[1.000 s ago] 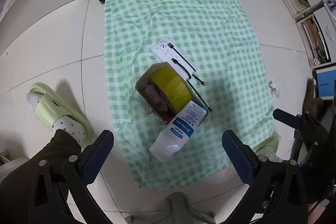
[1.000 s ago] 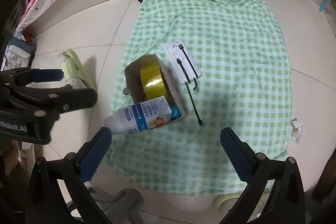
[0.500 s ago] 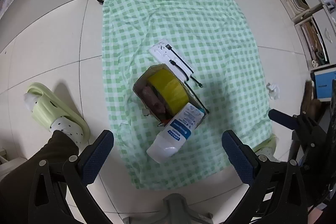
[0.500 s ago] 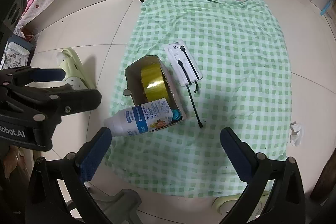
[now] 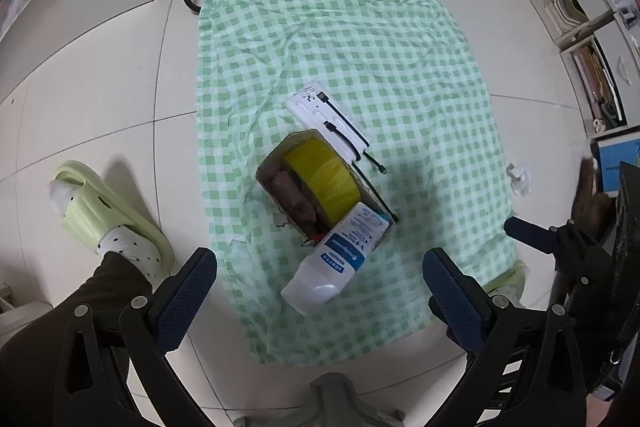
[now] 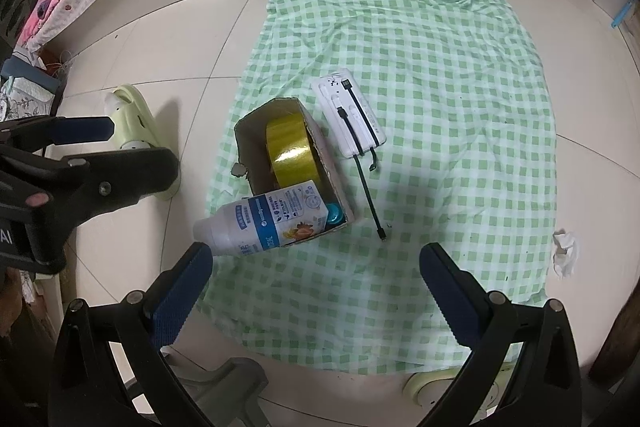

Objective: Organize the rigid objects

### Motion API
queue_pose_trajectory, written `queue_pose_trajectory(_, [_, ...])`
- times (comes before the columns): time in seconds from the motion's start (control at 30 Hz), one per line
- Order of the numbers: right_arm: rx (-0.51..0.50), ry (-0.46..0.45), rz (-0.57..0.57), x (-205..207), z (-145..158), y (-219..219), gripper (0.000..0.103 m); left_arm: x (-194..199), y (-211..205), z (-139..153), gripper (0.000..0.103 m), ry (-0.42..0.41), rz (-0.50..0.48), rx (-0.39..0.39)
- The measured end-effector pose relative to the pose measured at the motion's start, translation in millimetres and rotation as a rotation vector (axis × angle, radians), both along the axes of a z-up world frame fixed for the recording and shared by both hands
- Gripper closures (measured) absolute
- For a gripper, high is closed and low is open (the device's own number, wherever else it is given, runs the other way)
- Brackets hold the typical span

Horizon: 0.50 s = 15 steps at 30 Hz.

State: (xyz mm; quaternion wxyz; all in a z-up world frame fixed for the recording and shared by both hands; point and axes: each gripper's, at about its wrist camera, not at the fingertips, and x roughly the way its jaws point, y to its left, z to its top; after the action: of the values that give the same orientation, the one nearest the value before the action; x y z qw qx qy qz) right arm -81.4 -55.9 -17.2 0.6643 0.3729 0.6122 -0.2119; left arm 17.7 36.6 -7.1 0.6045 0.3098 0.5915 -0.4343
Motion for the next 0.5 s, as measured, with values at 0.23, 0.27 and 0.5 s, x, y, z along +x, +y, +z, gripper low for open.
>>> queue_pose_trajectory(0.23, [0.009, 0.012, -0.010, -4, -6, -2, 0.000, 3, 0, -1, 0.000, 0.011, 0.008, 0.006])
queue_pose_trajectory(0.27, [0.012, 0.017, -0.014, -4, -9, -2, 0.000, 4, 0, -1, 0.000, 0.015, 0.013, 0.008])
queue_pose_trajectory(0.5, [0.025, 0.076, -0.028, -11, -30, -10, 0.000, 8, 0, -1, 0.000, 0.024, 0.033, 0.006])
